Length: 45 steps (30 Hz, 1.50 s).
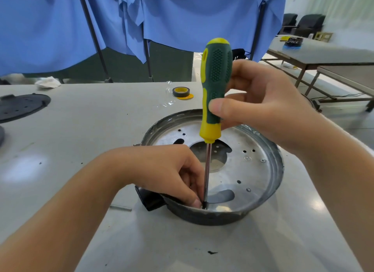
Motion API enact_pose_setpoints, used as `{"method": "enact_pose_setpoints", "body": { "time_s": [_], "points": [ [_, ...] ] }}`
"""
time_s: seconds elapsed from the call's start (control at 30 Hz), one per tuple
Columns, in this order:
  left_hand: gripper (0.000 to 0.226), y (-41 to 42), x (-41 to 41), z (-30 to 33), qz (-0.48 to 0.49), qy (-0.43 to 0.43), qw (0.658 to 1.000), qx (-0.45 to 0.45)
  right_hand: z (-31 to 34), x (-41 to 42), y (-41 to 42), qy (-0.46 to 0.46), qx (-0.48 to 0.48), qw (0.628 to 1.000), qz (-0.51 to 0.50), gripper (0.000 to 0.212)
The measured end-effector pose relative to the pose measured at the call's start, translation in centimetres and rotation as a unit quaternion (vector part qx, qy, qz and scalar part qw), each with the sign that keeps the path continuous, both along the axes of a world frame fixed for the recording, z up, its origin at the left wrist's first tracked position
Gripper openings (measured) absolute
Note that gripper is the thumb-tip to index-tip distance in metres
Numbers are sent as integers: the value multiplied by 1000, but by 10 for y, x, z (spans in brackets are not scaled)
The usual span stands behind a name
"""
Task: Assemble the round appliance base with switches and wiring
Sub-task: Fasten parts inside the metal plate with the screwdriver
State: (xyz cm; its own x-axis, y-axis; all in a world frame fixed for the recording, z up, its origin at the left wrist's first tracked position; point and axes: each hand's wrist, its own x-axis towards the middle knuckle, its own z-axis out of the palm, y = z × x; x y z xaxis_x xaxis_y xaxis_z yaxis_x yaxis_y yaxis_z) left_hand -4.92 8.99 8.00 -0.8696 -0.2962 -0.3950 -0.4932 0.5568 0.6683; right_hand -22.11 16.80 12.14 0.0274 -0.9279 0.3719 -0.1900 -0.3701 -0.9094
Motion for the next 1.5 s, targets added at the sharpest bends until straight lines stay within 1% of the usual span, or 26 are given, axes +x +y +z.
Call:
{"method": "enact_pose_setpoints", "body": {
  "time_s": [0.13, 0.23, 0.3, 0.4, 0.5, 0.57, 0.6, 0.67, 0.77, 0.83, 0.87, 0.93, 0.97, 1.03, 1.1, 1.17, 1.3, 1.43, 1.5],
  "points": [
    [10, 0, 1, -1, -1, -8, 1000, -9, 2, 4, 3, 3, -13, 1000, 2, 38],
    [14, -1, 2, 1, -5, -9, 1000, 1, 4, 6, 6, 44, -32, 999, -4, 43],
    [8, -2, 3, 2, -9, -4, 1000, 13, 6, 8, 8, 67, -46, 997, -12, 47],
    [20, -4, 7, 7, -4, 22, 999, 25, 6, 8, 9, 81, -70, 994, -16, 57],
    [33, -3, 7, 12, 23, 80, 996, 44, 4, 9, 9, 102, -86, 991, -20, 64],
    [48, -2, 6, 12, 40, 123, 991, 43, 4, 12, 10, 131, -98, 986, -40, 60],
    [51, -1, 5, 12, 44, 140, 988, 41, 4, 13, 10, 143, -103, 983, -49, 52],
    [46, 2, 3, 12, 45, 163, 985, 34, 2, 16, 12, 146, -112, 981, -65, 41],
    [24, 6, 3, 12, 44, 189, 981, 24, 1, 20, 13, 155, -109, 978, -86, 44],
    [14, 7, 3, 12, 40, 196, 980, 18, 2, 20, 13, 154, -74, 983, -60, 46],
    [14, 8, 3, 13, 40, 195, 980, 17, 3, 18, 12, 142, -49, 988, -33, 50],
    [19, 9, 4, 14, 43, 185, 982, 18, 4, 10, 12, 83, 3, 995, 48, 52],
    [15, 9, 5, 14, 46, 179, 982, 23, 5, 5, 12, 53, 25, 994, 93, 52],
    [11, 11, 6, 16, 55, 170, 983, 30, 8, -5, 12, 13, 64, 983, 169, 60],
    [13, 13, 7, 17, 59, 162, 984, 40, 9, -12, 13, -4, 86, 975, 204, 66],
    [15, 15, 7, 18, 59, 156, 985, 46, 8, -14, 12, 8, 78, 979, 188, 63],
    [19, 17, 9, 22, 42, 145, 987, 55, 4, -9, 12, 32, 41, 992, 119, 52],
    [24, 18, 12, 28, 27, 149, 987, 59, 6, 6, 19, 94, 5, 993, 67, 27],
    [22, 20, 11, 31, 31, 178, 982, 47, 5, 13, 19, 141, -33, 989, 16, 30]
  ]
}}
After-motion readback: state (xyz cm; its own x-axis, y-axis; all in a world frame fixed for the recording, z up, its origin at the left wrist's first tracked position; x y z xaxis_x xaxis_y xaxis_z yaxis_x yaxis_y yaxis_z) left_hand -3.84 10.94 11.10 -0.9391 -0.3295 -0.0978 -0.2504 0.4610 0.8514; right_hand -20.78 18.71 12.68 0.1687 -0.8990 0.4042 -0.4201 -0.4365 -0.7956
